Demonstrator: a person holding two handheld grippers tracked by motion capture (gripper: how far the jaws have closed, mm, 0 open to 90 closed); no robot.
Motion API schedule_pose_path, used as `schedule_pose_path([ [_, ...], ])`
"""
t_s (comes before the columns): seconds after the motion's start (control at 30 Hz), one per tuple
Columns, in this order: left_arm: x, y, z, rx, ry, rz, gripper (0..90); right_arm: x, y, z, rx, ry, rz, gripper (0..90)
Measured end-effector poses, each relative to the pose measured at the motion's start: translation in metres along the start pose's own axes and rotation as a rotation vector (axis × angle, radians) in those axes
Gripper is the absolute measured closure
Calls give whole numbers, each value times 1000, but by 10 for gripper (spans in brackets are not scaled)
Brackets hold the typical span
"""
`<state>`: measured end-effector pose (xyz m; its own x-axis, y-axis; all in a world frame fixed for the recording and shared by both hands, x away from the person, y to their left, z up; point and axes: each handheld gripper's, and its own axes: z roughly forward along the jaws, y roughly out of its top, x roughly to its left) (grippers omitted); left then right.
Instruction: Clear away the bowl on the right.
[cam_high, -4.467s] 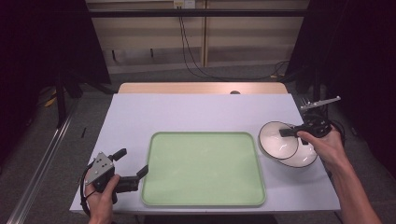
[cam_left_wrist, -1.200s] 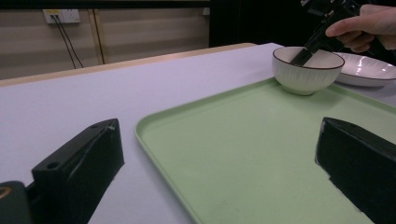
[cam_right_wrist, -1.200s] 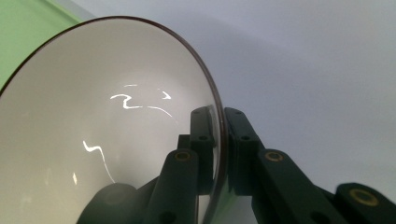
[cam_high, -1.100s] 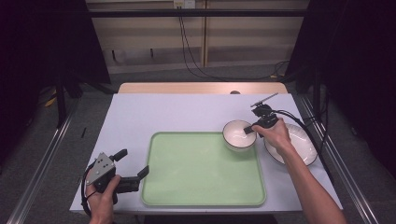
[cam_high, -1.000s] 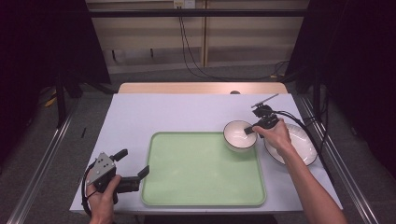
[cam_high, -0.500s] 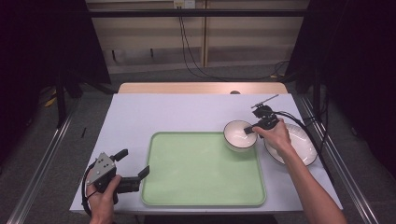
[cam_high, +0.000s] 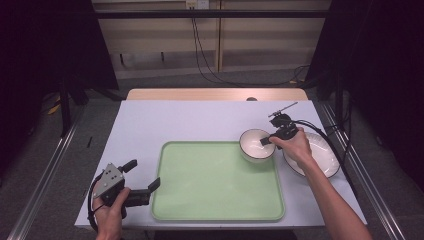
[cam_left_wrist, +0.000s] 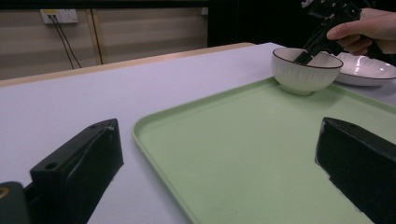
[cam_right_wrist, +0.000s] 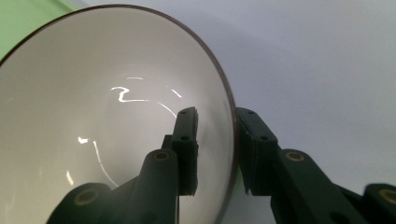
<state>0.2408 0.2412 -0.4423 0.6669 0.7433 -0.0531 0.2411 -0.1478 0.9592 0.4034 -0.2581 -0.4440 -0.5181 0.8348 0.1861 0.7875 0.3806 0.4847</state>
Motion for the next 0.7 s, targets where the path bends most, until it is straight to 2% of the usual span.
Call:
schedule_pose_path([
  [0.03, 0, 0, 0, 0, -3, -4, 8, 1, 0, -1, -11, 17, -10, 668],
  [0.17, 0, 0, 0, -2, 4, -6, 8, 0, 0, -2, -11, 0, 3, 566],
  [0.23, 0, 0, -1, 1, 2, -3, 8, 0, 0, -2, -2, -12, 0, 491],
  [0.27, 1, 0, -1, -7, 2, -7, 9, 0, 0, -2, -8, -14, 2, 415],
  [0.33, 1, 0, -1, -3, 6, -8, 9, 0, 0, -1, -13, -13, 7, 399],
  [0.37, 1, 0, -1, -4, 7, -7, 9, 0, 1, -1, -11, -10, 9, 335],
  [0.4, 1, 0, -1, -4, 7, -7, 9, 0, 1, -1, -11, -10, 9, 335],
  [0.47, 0, 0, -1, 0, 2, -2, 9, -2, 1, 0, -13, -15, -2, 265],
  [0.53, 0, 0, 0, 0, 1, -2, 10, -2, 1, 1, -8, -23, 37, 184],
  [0.6, 0, 0, -1, -1, 0, -1, 10, -1, 2, 0, -25, -19, 47, 117],
  [0.67, 0, 0, -1, -3, 4, -4, 9, -1, 1, 1, -33, -9, 13, 30],
  [0.7, 0, 0, -1, -2, 6, -2, 9, -1, 1, 0, -31, -7, 4, 20],
])
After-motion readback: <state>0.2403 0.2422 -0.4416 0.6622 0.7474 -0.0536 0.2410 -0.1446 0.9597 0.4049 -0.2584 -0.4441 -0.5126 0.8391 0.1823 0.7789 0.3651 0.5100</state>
